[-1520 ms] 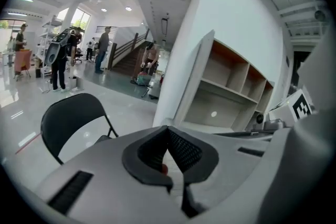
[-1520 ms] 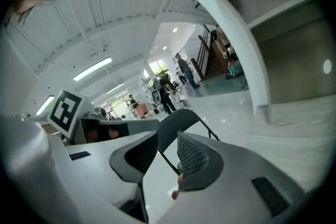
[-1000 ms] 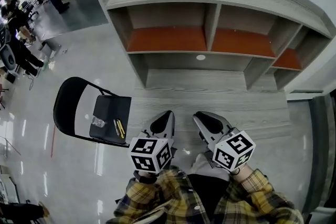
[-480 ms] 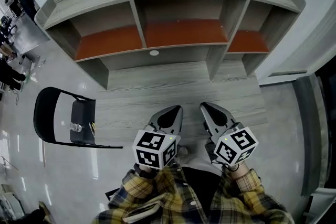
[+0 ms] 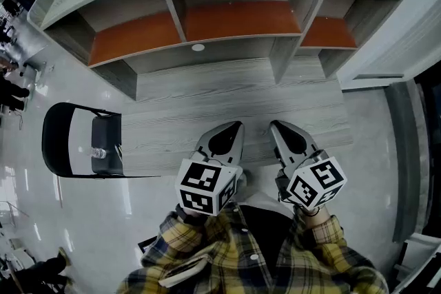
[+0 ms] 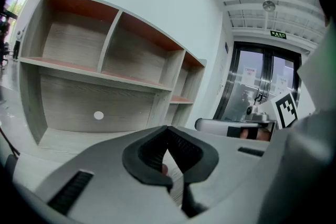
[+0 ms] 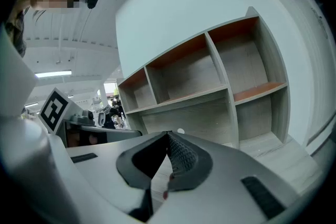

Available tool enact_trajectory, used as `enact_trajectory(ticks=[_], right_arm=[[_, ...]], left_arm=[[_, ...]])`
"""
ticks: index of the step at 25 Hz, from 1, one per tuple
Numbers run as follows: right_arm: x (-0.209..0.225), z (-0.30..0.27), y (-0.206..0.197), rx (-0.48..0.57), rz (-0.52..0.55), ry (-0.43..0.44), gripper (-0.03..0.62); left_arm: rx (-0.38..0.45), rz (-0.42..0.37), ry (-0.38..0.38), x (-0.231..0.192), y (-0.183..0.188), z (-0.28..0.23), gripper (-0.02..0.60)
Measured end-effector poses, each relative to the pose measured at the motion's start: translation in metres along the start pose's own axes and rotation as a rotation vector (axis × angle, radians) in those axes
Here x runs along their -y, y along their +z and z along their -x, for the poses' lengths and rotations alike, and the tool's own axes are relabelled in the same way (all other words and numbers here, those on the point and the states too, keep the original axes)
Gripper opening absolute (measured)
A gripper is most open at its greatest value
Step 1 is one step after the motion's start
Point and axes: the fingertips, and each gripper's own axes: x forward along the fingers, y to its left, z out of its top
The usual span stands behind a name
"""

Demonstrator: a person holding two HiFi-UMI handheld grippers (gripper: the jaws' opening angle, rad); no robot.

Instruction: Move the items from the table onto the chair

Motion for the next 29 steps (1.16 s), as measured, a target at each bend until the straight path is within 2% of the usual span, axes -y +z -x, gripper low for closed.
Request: enact_trajectory(ticks=[13,29], right_arm=[[-0.017,-0.011,0.007,-0.007,0.027,0.042,0.017],[-0.01,-0.011,0.007,-0.003,0.017,0.039,0.017]], left_arm=[[0.023,0.002,0.004,-0.011,0.004,0.006,0.003],[0.03,-0.001,0.004,-0.012,0.01,0.002,0.003]])
